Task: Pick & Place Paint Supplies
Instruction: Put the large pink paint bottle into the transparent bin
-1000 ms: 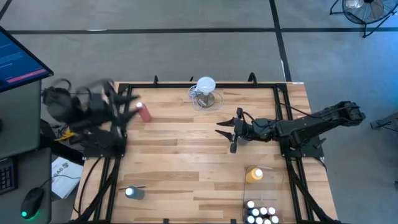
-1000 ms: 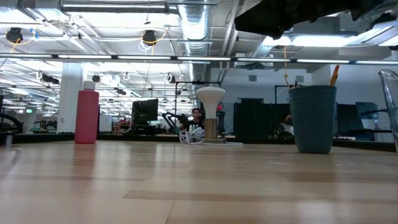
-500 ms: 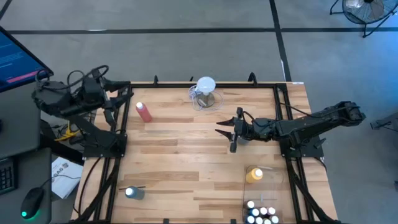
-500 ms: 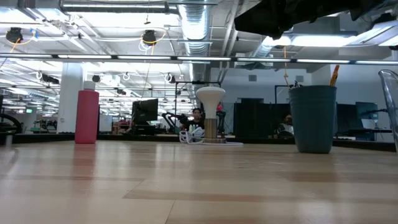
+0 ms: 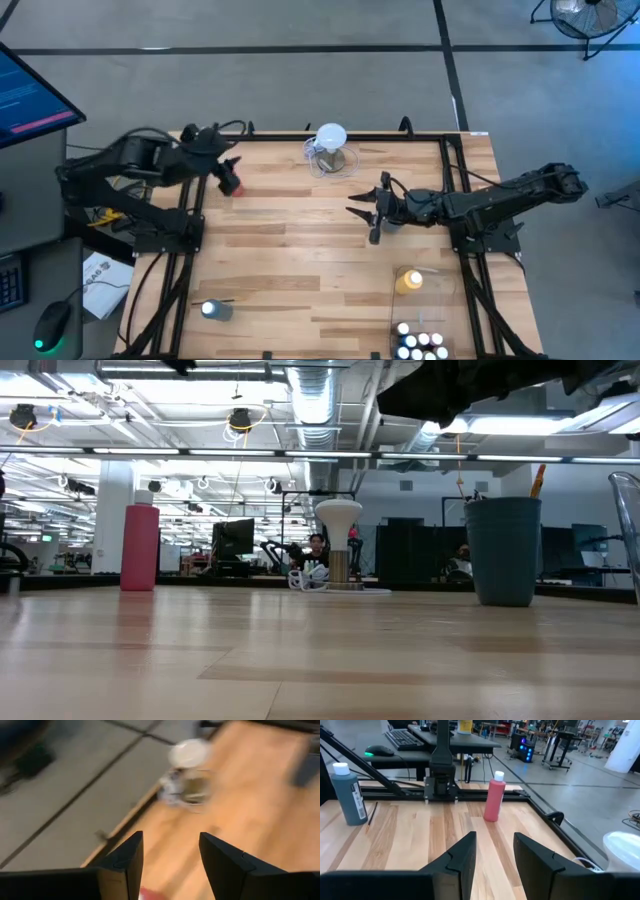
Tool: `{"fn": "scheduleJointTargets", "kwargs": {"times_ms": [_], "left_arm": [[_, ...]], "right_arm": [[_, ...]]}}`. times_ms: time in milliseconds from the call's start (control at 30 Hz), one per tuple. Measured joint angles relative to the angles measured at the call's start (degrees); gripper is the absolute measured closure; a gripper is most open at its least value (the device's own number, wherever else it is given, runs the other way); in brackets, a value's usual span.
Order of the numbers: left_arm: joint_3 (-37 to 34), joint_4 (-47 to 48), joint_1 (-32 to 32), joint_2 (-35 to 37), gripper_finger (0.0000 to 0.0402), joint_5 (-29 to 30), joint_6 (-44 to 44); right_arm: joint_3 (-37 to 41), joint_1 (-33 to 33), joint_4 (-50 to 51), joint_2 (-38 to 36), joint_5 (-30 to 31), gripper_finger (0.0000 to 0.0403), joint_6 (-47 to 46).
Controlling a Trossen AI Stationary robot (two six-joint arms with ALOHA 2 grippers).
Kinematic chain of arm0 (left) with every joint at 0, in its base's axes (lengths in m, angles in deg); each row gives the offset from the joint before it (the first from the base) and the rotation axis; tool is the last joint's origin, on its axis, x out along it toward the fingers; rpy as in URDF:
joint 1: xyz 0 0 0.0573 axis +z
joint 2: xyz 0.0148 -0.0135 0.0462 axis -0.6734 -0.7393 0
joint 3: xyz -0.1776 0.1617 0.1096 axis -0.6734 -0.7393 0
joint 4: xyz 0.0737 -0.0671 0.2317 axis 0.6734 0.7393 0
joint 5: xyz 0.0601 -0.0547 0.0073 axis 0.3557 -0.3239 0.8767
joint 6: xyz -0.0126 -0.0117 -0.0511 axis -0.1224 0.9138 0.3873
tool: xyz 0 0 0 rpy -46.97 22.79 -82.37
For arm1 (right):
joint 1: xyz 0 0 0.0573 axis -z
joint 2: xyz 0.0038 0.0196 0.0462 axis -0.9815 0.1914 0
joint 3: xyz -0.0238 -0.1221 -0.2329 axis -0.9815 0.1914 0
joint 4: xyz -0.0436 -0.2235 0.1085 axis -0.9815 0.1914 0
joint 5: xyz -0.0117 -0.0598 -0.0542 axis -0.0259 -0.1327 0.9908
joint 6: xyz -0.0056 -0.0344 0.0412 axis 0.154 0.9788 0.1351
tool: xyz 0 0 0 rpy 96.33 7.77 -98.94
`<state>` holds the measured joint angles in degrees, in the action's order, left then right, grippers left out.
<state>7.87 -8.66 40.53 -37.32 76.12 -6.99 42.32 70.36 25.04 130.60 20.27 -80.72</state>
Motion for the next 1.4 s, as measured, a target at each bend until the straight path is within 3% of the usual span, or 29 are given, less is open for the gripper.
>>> {"fn": "scheduleJointTargets", "kwargs": {"times_ms": [133,200,367,600,700,900,1067,1400], "left_arm": [[-7.0,-0.1,1.9,2.7,0.0243,8.1,8.5],[-11.0,-0.1,3.0,5.7,0.0243,8.8,13.0],[-19.6,-0.3,7.2,13.6,0.0243,1.9,20.3],[-25.4,-0.4,14.9,20.8,0.0227,-10.9,21.7],[-27.6,-0.7,17.6,20.6,0.0207,-15.9,21.9],[-30.7,-4.0,20.9,16.7,0.0156,-14.3,20.9],[-30.8,-5.6,24.6,12.1,0.0117,-16.9,18.5],[-30.8,-8.2,32.1,4.8,0.0089,-21.4,12.9]], "right_arm": [[0.0,0.0,1.6,0.0,0.0,0.0280,-0.3],[0.0,0.0,2.1,0.0,0.0,0.0280,-0.3],[0.0,0.0,2.3,0.0,0.0,0.0280,-0.3],[0.0,0.9,0.5,0.0,0.0,0.0280,-0.3],[0.0,0.9,0.1,0.0,0.0,0.0280,-0.3],[0.0,1.2,0.1,0.0,0.0,0.0279,-0.3],[0.0,1.3,0.1,0.0,0.0,0.0280,-0.3],[0.0,1.3,0.4,0.0,0.0,0.0280,-0.3]]}}
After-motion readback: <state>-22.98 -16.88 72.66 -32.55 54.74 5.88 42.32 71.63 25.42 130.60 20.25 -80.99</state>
